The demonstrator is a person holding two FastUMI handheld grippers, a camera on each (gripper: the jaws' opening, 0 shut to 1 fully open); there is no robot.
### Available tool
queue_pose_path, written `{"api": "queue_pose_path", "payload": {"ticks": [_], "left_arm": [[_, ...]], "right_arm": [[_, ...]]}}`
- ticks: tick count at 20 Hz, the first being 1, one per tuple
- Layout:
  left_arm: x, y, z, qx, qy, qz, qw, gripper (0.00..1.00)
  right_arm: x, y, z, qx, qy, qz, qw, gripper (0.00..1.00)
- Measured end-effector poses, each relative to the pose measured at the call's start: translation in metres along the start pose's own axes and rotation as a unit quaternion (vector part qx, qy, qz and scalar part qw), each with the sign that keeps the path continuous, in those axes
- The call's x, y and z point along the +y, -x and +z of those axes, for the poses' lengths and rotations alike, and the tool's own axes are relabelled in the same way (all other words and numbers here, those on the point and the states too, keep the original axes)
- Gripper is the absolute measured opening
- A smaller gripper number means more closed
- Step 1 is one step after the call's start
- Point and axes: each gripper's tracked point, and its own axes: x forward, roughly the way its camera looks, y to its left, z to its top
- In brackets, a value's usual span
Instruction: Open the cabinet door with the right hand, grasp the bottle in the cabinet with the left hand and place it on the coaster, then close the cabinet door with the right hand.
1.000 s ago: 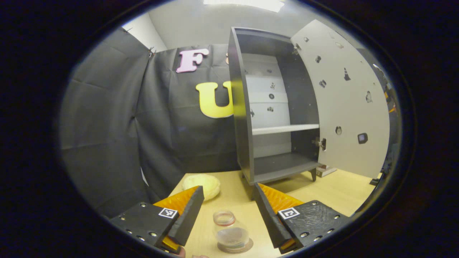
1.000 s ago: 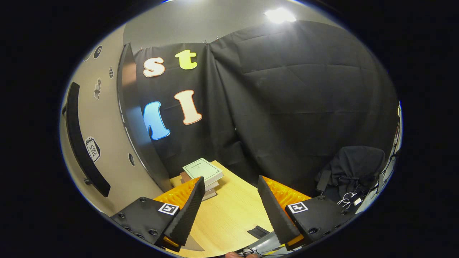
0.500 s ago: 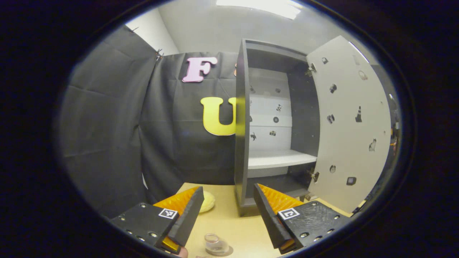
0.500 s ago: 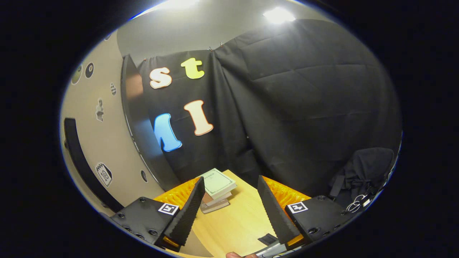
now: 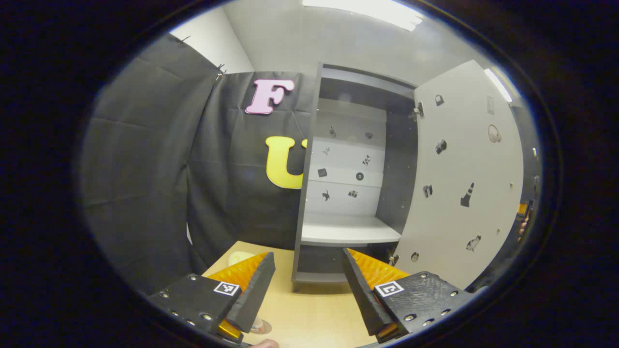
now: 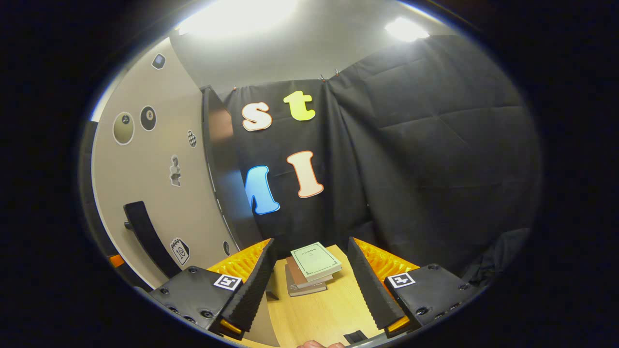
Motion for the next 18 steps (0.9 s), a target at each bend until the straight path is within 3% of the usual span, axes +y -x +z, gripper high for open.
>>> {"api": "queue_pose_path", "payload": {"ticks": [11,12,13,15,17,18], "left_arm": [[-0.061,0.082,-0.037,0.032,-0.009,0.053,0.998,0.83],[-0.064,0.088,-0.041,0.035,-0.011,0.058,0.998,0.83],[-0.066,0.093,-0.046,0.038,-0.011,0.062,0.997,0.86],[-0.067,0.103,-0.051,0.042,-0.011,0.067,0.997,0.83],[-0.061,0.107,-0.051,0.041,-0.008,0.07,0.997,0.83],[-0.057,0.107,-0.051,0.04,-0.003,0.071,0.997,0.83]], "right_arm": [[0.06,0.002,-0.014,0.04,0.038,0.151,0.987,0.94],[0.067,0.003,-0.015,0.042,0.039,0.165,0.985,0.87],[0.073,0.002,-0.015,0.044,0.04,0.174,0.983,0.94],[0.087,0.005,-0.014,0.045,0.043,0.192,0.979,0.94],[0.088,0.007,-0.011,0.041,0.06,0.183,0.98,0.92],[0.088,0.008,-0.011,0.042,0.066,0.177,0.981,0.86]]}}
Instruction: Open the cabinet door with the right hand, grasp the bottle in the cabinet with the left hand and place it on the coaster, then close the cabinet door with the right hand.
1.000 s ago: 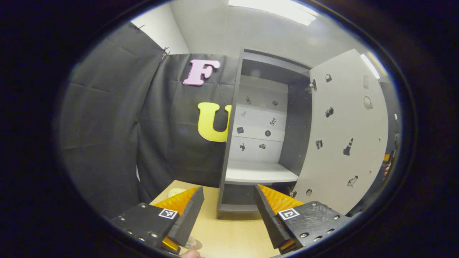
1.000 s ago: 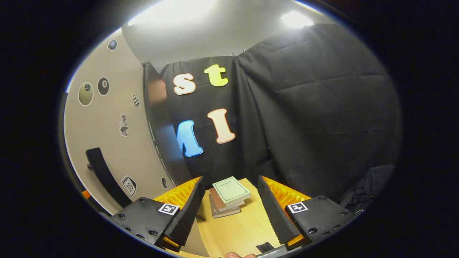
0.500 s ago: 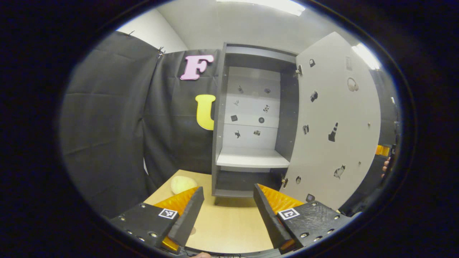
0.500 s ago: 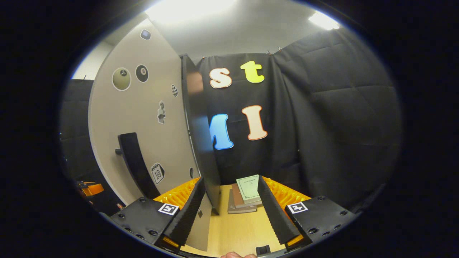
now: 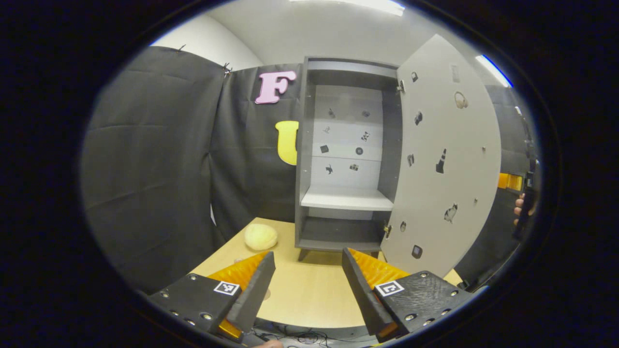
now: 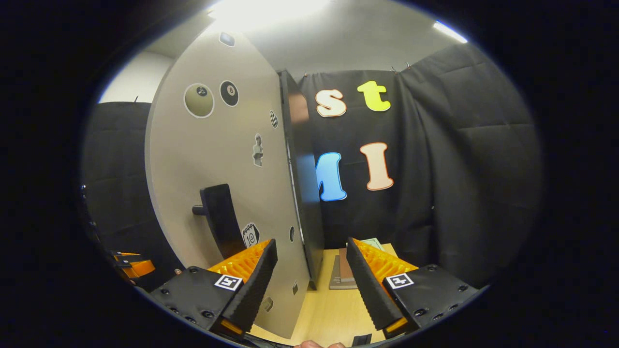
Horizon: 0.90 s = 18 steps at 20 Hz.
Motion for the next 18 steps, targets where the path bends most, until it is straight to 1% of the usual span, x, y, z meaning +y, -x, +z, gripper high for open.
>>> {"api": "queue_pose_path", "payload": {"ticks": [1,2,3,4,7,8,9,10,12,13,14,15,16,17,18], "left_arm": [[0.005,0.0,0.001,-0.002,0.006,-0.002,1.0,0.84],[0.01,-0.002,0.001,-0.003,0.012,-0.003,1.0,0.84],[0.017,-0.005,0.002,-0.002,0.014,-0.003,1.0,0.84],[0.024,-0.009,0.005,-0.005,0.014,-0.002,1.0,0.84],[0.049,-0.02,0.01,-0.009,0.007,-0.001,1.0,0.87],[0.056,-0.024,0.012,-0.01,0.007,-0.001,1.0,0.87],[0.064,-0.027,0.015,-0.011,0.007,-0.001,1.0,0.86],[0.073,-0.03,0.018,-0.014,0.007,0.001,1.0,0.84],[0.088,-0.037,0.019,-0.016,0.006,0.004,1.0,0.84],[0.097,-0.038,0.02,-0.017,0.004,0.007,1.0,0.86],[0.105,-0.042,0.021,-0.017,0.003,0.01,1.0,0.86],[0.112,-0.046,0.021,-0.017,0.001,0.011,1.0,0.84],[0.119,-0.049,0.022,-0.019,0.0,0.011,1.0,0.84],[0.127,-0.051,0.024,-0.02,0.0,0.012,1.0,0.86],[0.134,-0.054,0.024,-0.021,-0.001,0.014,1.0,0.85]], "right_arm": [[0.001,0.0,0.001,0.001,0.005,-0.007,1.0,0.86],[0.002,0.002,0.002,0.001,0.008,-0.015,1.0,0.93],[0.006,0.001,0.002,0.002,0.012,-0.021,1.0,0.86],[0.009,0.002,0.002,0.003,0.018,-0.024,1.0,0.93],[0.026,-0.001,0.001,0.008,0.029,-0.026,0.999,0.93],[0.033,-0.002,0.001,0.008,0.028,-0.027,0.999,0.86],[0.04,-0.003,-0.001,0.007,0.024,-0.028,0.999,0.93],[0.048,-0.003,-0.003,0.005,0.016,-0.029,0.999,0.93],[0.071,-0.008,-0.008,0.003,-0.002,-0.02,1.0,0.93],[0.083,-0.01,-0.012,0.006,-0.01,-0.013,1.0,0.93],[0.093,-0.012,-0.016,0.009,-0.013,-0.007,1.0,0.93],[0.102,-0.015,-0.015,0.01,-0.012,-0.002,1.0,0.93],[0.11,-0.019,-0.014,0.011,-0.011,0.001,1.0,0.93],[0.117,-0.022,-0.015,0.011,-0.008,0.004,1.0,0.86],[0.125,-0.026,-0.014,0.011,-0.005,0.007,1.0,0.86]]}}
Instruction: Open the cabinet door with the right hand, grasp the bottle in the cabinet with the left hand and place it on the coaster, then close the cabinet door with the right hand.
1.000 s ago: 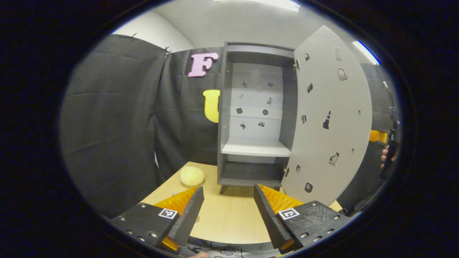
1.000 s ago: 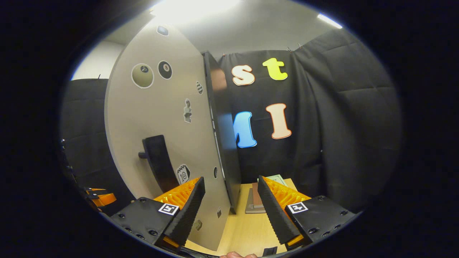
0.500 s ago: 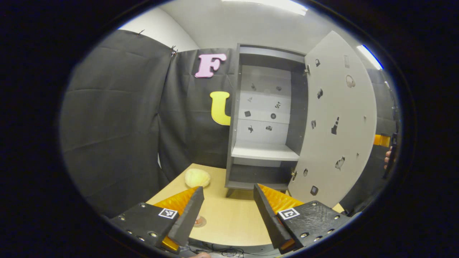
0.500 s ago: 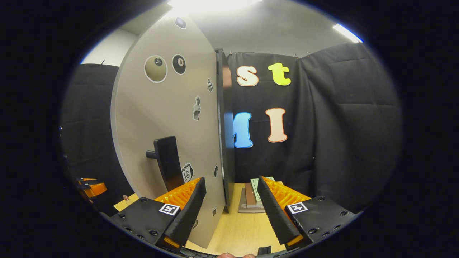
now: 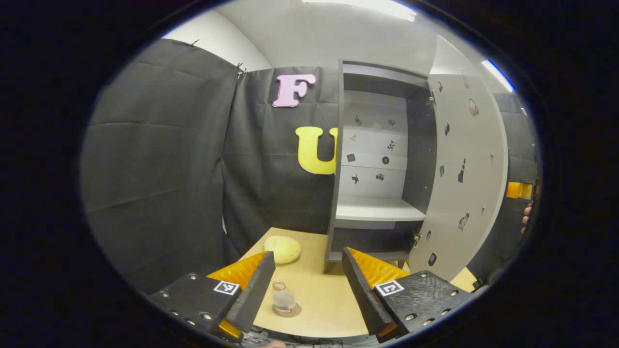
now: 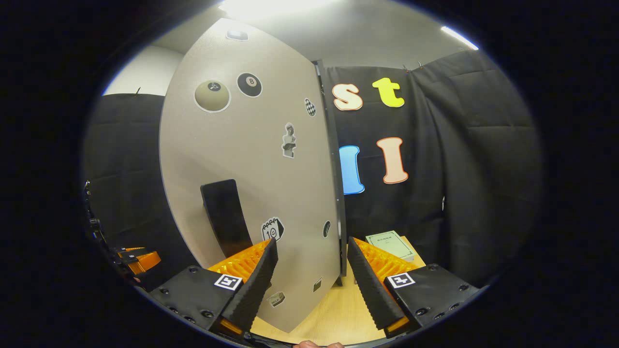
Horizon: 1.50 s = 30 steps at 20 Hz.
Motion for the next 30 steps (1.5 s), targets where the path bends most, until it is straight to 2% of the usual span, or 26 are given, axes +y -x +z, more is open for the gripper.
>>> {"api": "queue_pose_path", "payload": {"ticks": [1,3,4,5,6,7,9,15,17,18,23,26,27,28,30], "left_arm": [[0.009,-0.002,0.0,-0.001,0.001,0.001,1.0,0.84],[0.025,-0.006,-0.001,-0.002,0.004,0.004,1.0,0.84],[0.033,-0.01,-0.002,-0.002,0.007,0.006,1.0,0.84],[0.038,-0.007,-0.004,0.0,0.008,0.01,1.0,0.86],[0.046,-0.01,-0.005,0.001,0.01,0.013,1.0,0.86],[0.053,-0.013,-0.006,0.002,0.011,0.015,1.0,0.84],[0.069,-0.02,-0.007,0.003,0.016,0.018,1.0,0.86],[0.103,-0.046,-0.01,0.004,0.028,0.018,0.999,0.84],[0.102,-0.051,-0.009,0.003,0.033,0.015,0.999,0.89],[0.102,-0.054,-0.008,0.002,0.036,0.011,0.999,0.84],[0.085,-0.071,-0.004,-0.013,0.055,-0.022,0.998,0.84],[0.056,-0.084,0.011,-0.021,0.053,-0.039,0.998,0.84],[0.046,-0.086,0.019,-0.026,0.047,-0.042,0.998,0.89],[0.035,-0.087,0.026,-0.03,0.038,-0.044,0.998,0.86],[0.013,-0.084,0.043,-0.041,0.014,-0.042,0.998,0.86]], "right_arm": [[0.009,-0.003,0.0,-0.001,0.003,0.002,1.0,0.93],[0.024,-0.012,-0.002,-0.003,0.003,0.007,1.0,0.93],[0.033,-0.017,-0.002,-0.003,0.002,0.011,1.0,0.86],[0.043,-0.021,-0.003,-0.004,0.0,0.016,1.0,0.86],[0.052,-0.027,-0.003,-0.004,-0.001,0.023,1.0,0.93],[0.062,-0.032,-0.003,-0.004,0.0,0.029,1.0,0.93],[0.082,-0.045,-0.002,-0.006,0.01,0.043,0.999,0.93],[0.133,-0.079,-0.002,-0.01,0.04,0.077,0.996,0.94],[0.137,-0.087,-0.002,-0.007,0.042,0.08,0.996,0.94],[0.136,-0.088,-0.001,-0.005,0.044,0.076,0.996,0.94],[0.109,-0.082,-0.003,-0.001,0.052,0.037,0.998,0.94],[0.068,-0.068,-0.003,-0.008,0.044,0.001,0.999,0.94],[0.053,-0.064,-0.004,-0.012,0.037,-0.011,0.999,0.94],[0.038,-0.06,-0.003,-0.015,0.029,-0.021,0.999,0.94],[0.006,-0.055,-0.001,-0.023,0.015,-0.038,0.999,0.93]]}}
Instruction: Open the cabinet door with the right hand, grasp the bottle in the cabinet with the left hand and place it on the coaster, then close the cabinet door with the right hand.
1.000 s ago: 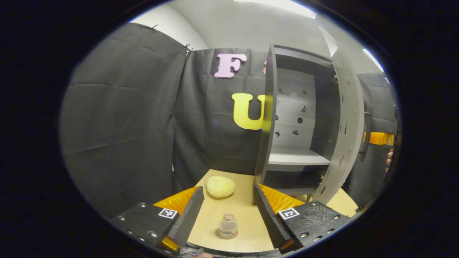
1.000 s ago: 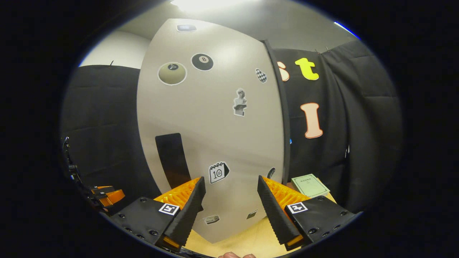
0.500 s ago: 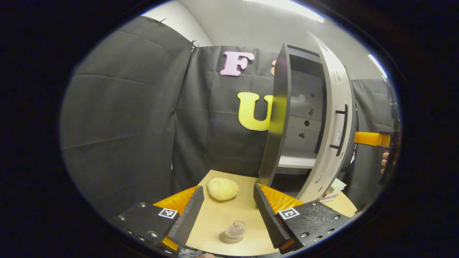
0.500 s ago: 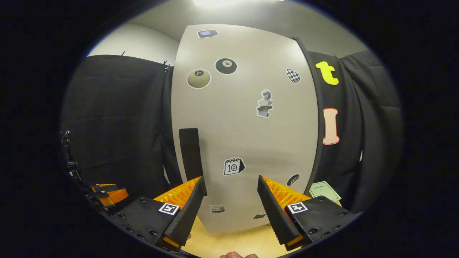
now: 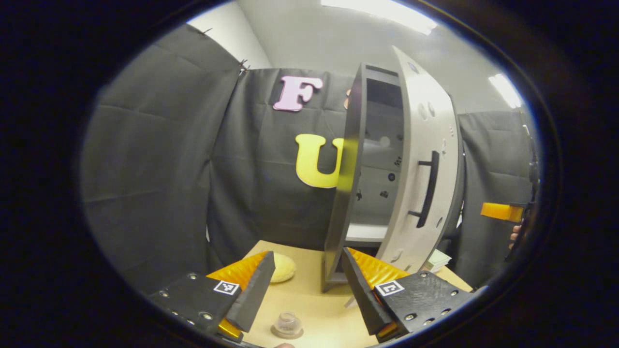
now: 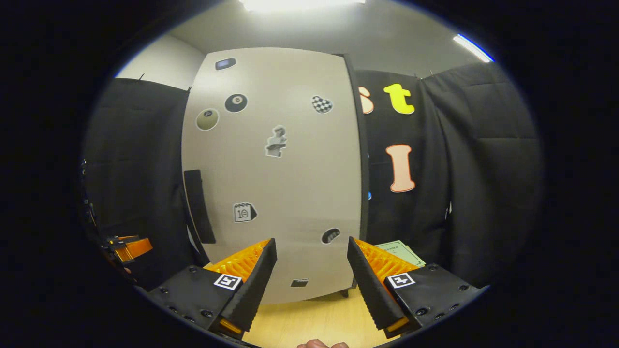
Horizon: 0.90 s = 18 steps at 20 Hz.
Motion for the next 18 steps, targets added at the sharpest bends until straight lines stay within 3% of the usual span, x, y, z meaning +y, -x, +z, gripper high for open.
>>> {"api": "queue_pose_path", "payload": {"ticks": [7,8,9,10,13,18], "left_arm": [[-0.094,0.012,0.019,-0.021,-0.02,-0.009,1.0,0.84],[-0.107,0.012,0.021,-0.019,-0.024,-0.009,0.999,0.83],[-0.117,0.012,0.022,-0.02,-0.029,-0.007,0.999,0.89],[-0.128,0.013,0.027,-0.026,-0.033,-0.006,0.999,0.83],[-0.164,0.008,0.031,-0.031,-0.04,-0.015,0.999,0.86],[-0.221,0.01,0.029,-0.036,-0.027,-0.018,0.999,0.86]], "right_arm": [[-0.098,0.011,0.018,-0.043,-0.013,-0.046,0.998,0.94],[-0.105,0.013,0.016,-0.044,-0.016,-0.045,0.998,0.94],[-0.112,0.014,0.012,-0.042,-0.017,-0.044,0.998,0.93],[-0.119,0.017,0.009,-0.044,-0.015,-0.044,0.998,0.93],[-0.144,0.02,0.008,-0.056,-0.007,-0.048,0.997,0.93],[-0.173,0.018,0.012,-0.058,-0.002,-0.023,0.998,0.94]]}}
